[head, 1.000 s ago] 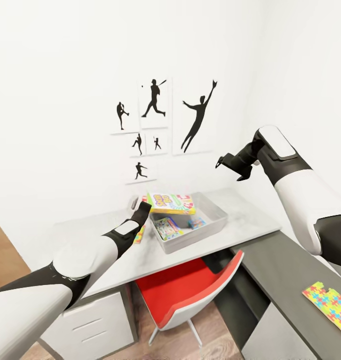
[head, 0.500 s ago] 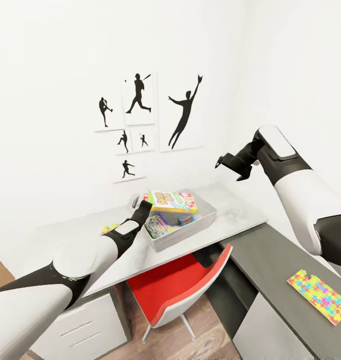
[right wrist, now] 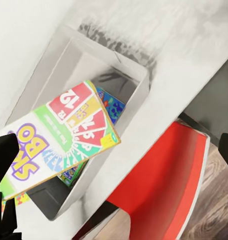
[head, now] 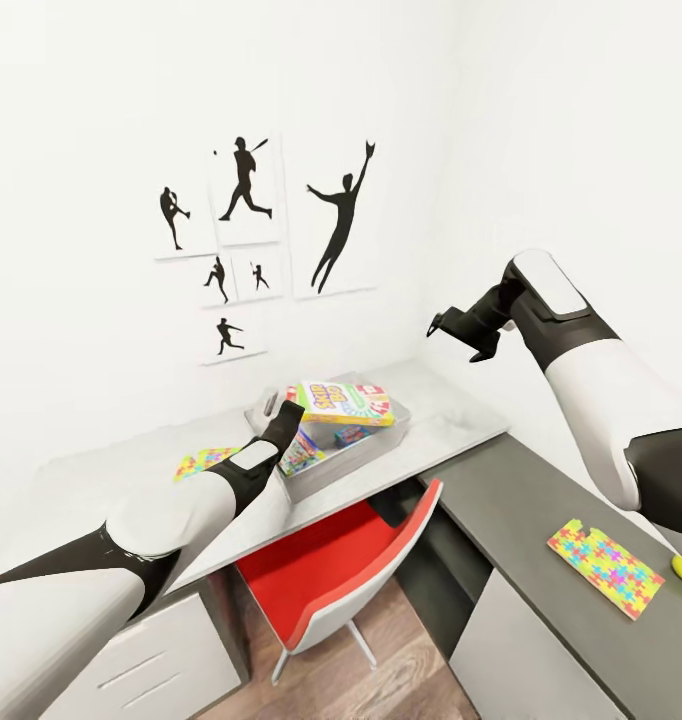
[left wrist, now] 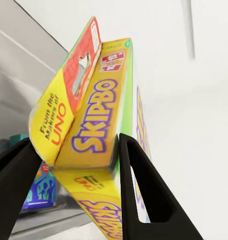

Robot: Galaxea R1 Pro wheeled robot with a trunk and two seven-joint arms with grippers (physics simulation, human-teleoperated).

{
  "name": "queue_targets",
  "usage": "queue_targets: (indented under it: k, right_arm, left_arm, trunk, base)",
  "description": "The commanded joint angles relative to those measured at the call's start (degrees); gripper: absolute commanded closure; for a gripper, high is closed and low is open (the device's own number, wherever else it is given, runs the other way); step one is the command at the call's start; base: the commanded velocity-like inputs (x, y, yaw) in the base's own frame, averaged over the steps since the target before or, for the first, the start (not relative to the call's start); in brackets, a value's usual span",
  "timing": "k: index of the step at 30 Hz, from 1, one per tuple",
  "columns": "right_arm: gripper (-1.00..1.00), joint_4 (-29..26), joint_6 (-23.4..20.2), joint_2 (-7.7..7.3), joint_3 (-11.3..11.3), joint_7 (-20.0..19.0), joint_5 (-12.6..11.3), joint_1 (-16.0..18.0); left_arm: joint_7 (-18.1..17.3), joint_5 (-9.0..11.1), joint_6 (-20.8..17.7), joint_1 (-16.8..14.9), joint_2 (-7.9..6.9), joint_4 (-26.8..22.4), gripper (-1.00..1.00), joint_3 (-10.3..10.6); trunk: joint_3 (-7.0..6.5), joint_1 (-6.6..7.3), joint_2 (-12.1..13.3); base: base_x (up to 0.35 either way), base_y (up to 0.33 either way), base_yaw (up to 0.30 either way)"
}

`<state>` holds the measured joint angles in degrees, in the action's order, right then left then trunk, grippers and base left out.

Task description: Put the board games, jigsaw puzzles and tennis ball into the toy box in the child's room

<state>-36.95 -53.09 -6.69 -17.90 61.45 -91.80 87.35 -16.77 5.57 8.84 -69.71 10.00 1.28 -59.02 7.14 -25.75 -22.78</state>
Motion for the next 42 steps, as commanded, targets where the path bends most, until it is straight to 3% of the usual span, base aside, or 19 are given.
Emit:
queue_targets:
  k: [1, 28, 36, 42]
  right_arm:
    - [-1.0, -0.1, -0.2, -0.06, -0.4, 0.4, -0.5, 0.1]
    - [-1.0, 0.0, -0.4, -0.04, -0.6, 0.3, -0.3, 0.0]
    - [-1.0, 0.0, -0.3, -0.07, -0.7, 0.3, -0.3, 0.0]
    - [-1.0, 0.0, -0.3, -0.07, -0.7, 0.3, -0.3, 0.0]
  left_arm:
    - [-0.2, 0.6, 0.3, -0.1, 0.0, 0.1, 1.0, 0.2]
    - [-0.2, 0.7, 0.6, -0.1, 0.0, 0.1, 1.0, 0.2]
    - [-0.1, 1.0, 1.2, -0.1, 0.0, -0.4, 1.0, -0.7]
    - [-0.1, 1.1, 3.1, -0.1, 0.0, -0.5, 1.0, -3.0]
  trunk:
    - [0.16, -0.04, -0.1]
    - [1.65, -0.04, -0.1]
    - [2.25, -0.04, -0.1]
    - [2.76, -0.04, -0.1]
  base:
    - [0.0, 0.0, -0.014]
    - [0.0, 0.0, -0.001]
    - [0.0, 0.0, 0.0]
    - [0.0, 0.0, 0.0]
